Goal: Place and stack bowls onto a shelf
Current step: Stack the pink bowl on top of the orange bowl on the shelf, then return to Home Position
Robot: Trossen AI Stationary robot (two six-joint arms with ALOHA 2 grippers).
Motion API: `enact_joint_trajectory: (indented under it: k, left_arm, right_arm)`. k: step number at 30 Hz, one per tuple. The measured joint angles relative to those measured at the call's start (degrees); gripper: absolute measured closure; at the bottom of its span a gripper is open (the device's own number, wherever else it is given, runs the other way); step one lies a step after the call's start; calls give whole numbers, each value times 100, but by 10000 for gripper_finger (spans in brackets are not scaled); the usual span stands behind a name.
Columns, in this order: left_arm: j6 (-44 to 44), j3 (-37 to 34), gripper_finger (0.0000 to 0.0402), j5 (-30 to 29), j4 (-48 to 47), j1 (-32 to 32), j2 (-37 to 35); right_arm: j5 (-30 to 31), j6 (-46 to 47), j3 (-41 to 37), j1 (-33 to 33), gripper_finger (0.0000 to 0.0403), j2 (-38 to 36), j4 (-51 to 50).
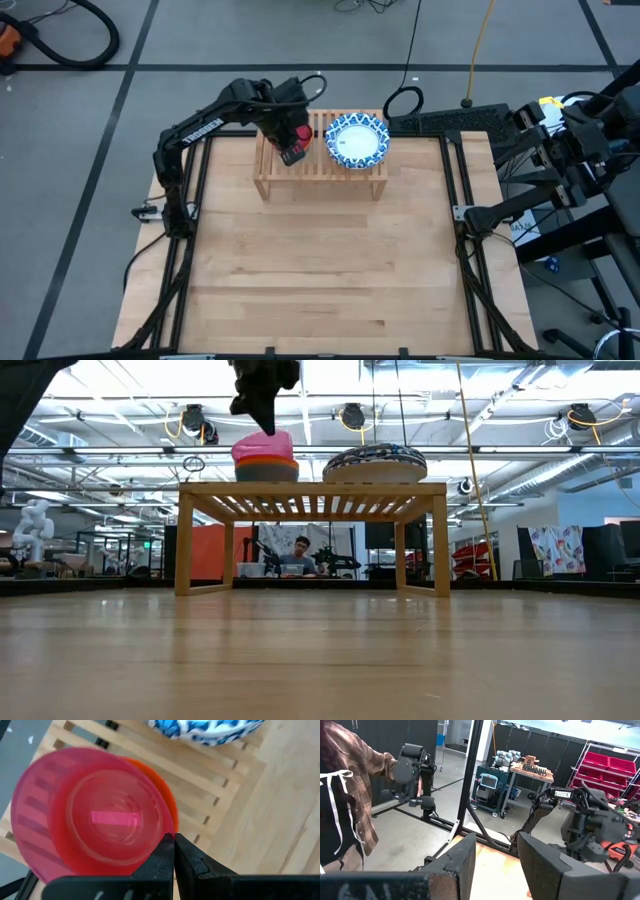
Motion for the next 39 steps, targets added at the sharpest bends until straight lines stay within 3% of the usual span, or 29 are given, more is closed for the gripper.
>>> enact_joint_trajectory:
  k: [9, 23, 28, 39]
  left_arm:
    - [284, 0, 400, 25, -128, 35, 328]
    - [1061, 0, 351, 130, -87, -105, 334]
    - [966, -2, 337, -142, -71, -107, 275]
    - [850, -2, 335, -167, 217, -244, -181]
  right_arm:
    - [0, 2, 1, 0, 261, 0, 0]
    - [0, 2, 1, -1, 261, 0, 1]
    - [-2, 2, 2, 2, 261, 0, 0]
    - [-2, -11, 1, 2, 261, 0, 2]
